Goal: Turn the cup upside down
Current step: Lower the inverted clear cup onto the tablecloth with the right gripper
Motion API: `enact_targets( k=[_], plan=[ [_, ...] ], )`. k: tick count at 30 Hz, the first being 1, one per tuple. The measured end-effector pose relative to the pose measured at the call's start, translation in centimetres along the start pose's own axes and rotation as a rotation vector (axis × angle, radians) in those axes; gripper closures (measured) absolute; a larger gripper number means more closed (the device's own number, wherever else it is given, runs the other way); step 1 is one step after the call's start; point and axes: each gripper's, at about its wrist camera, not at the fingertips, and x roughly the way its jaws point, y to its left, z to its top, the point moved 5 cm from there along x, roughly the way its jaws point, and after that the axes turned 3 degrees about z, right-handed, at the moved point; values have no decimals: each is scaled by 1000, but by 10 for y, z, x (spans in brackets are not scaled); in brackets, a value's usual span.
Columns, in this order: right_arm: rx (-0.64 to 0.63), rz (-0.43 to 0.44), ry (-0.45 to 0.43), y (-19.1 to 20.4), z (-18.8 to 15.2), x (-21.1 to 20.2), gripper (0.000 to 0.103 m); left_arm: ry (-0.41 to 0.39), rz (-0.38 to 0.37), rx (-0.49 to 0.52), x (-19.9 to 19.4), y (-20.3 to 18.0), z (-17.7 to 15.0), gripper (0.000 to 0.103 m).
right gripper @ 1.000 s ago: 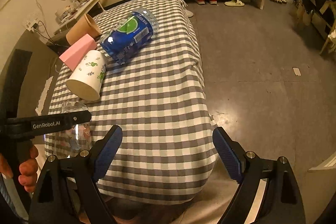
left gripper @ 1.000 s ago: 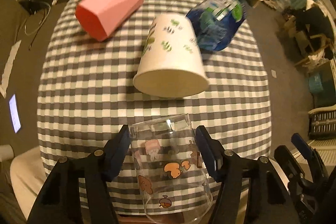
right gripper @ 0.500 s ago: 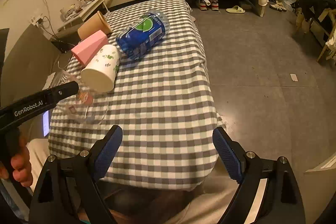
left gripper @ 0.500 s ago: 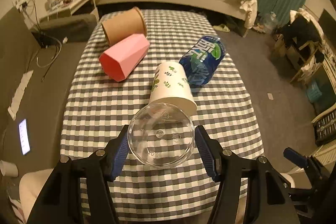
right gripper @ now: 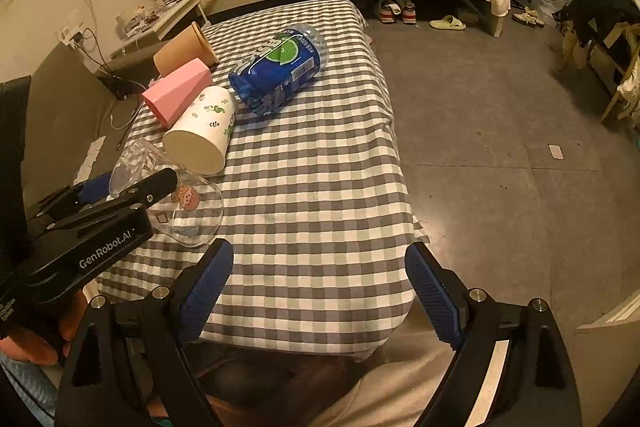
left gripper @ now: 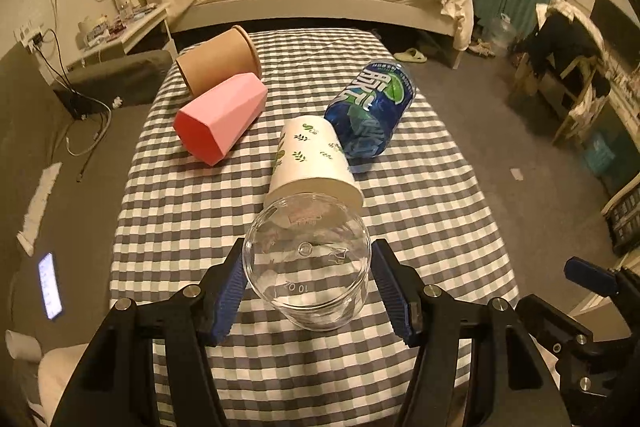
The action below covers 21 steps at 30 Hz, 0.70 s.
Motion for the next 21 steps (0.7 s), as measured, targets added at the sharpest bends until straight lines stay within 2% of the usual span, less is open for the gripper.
enact_targets(
  k=[3, 7, 21],
  plan=[
    [-2, -6, -13, -1, 2, -7, 15, -34, -6, 0, -9, 0, 5, 28],
    [-1, -9, -37, 0, 6, -19, 15, -85, -16, 13, -26, -3, 13, 28],
    [-58, -42, -144, 23, 11, -73, 15, -252, -97, -64, -107, 23, 36, 28]
  ],
)
